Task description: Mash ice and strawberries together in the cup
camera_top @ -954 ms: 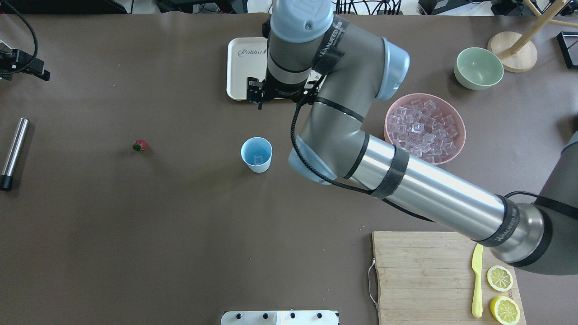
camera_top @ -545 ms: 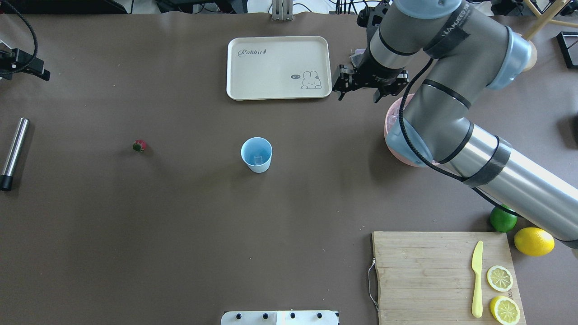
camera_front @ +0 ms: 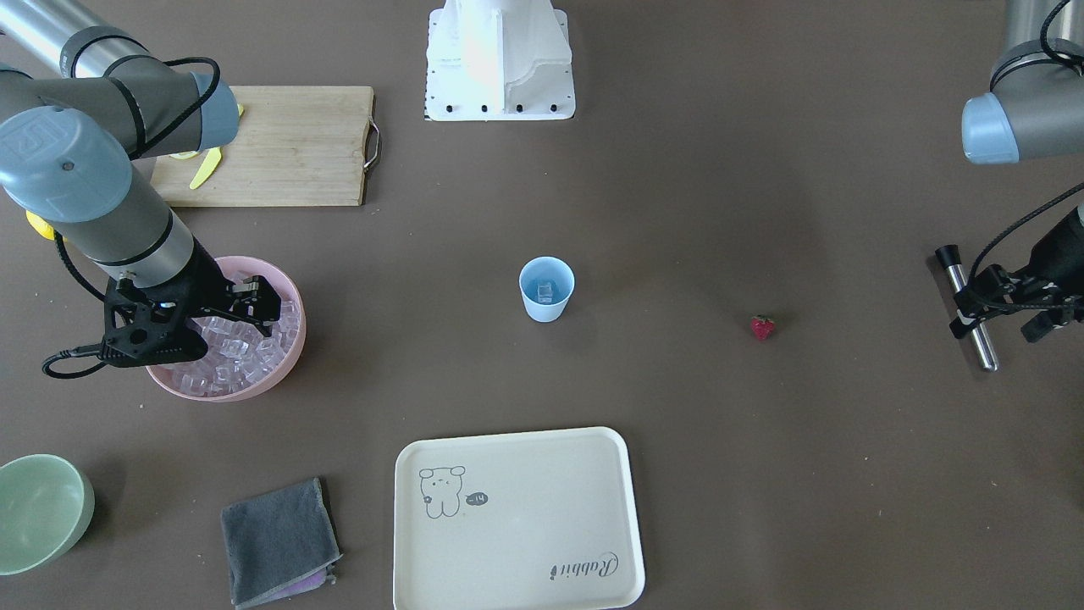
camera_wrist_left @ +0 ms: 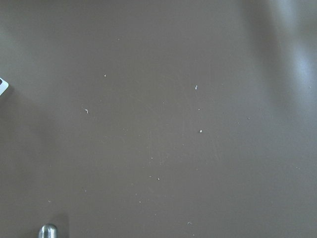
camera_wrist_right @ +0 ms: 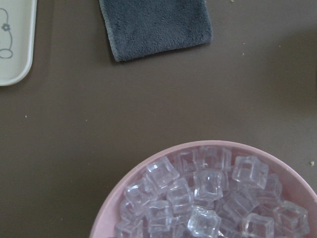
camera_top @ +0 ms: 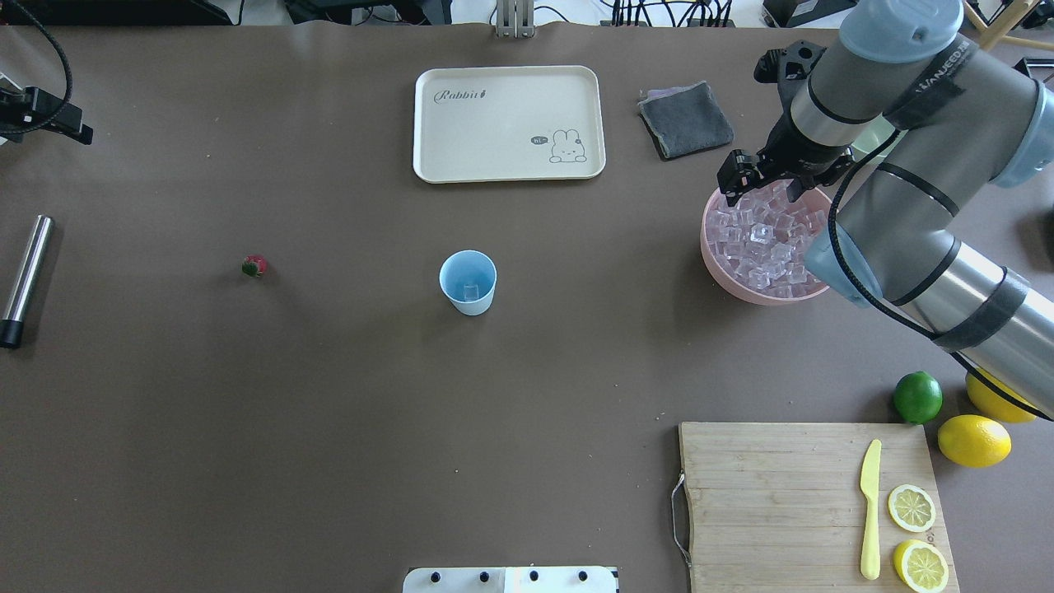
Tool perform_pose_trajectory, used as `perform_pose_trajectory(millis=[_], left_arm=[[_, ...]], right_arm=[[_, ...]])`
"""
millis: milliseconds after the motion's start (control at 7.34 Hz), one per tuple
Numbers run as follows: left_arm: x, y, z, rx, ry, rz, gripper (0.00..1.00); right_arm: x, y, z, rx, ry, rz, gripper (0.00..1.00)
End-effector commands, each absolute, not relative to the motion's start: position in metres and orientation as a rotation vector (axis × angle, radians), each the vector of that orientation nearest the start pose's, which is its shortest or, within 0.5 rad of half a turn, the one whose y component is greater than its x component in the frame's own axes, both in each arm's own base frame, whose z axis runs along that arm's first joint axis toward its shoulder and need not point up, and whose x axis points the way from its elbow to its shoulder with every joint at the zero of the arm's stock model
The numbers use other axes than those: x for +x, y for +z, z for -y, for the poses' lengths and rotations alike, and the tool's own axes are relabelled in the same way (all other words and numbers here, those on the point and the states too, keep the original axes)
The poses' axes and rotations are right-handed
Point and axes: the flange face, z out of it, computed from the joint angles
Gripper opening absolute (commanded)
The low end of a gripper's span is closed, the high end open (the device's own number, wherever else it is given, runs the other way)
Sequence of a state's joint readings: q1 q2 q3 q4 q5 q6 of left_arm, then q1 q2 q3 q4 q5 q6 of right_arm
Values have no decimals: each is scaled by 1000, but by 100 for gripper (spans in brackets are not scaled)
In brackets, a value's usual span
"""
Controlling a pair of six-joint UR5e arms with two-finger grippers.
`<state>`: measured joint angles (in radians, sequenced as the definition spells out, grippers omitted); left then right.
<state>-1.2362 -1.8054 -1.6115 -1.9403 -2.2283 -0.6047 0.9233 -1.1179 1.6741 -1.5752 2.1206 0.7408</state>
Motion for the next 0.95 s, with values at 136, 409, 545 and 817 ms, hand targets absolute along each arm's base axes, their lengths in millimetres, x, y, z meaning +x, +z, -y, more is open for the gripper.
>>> perform_pose_trajectory(millis=[136, 409, 545, 817], left_arm=[[134, 472, 593, 266, -36, -842, 98], [134, 473, 594, 266, -35, -841, 98], [135, 474, 594, 263, -36, -841, 98], [137, 477, 593, 257, -34, -839, 98]], right_arm=[[-323, 411, 567, 107, -88, 754, 87], [-327, 401, 568, 119, -97, 772, 85], [-331, 401, 567, 116, -101, 773, 84], [-348, 398, 557, 96, -80, 778, 84]])
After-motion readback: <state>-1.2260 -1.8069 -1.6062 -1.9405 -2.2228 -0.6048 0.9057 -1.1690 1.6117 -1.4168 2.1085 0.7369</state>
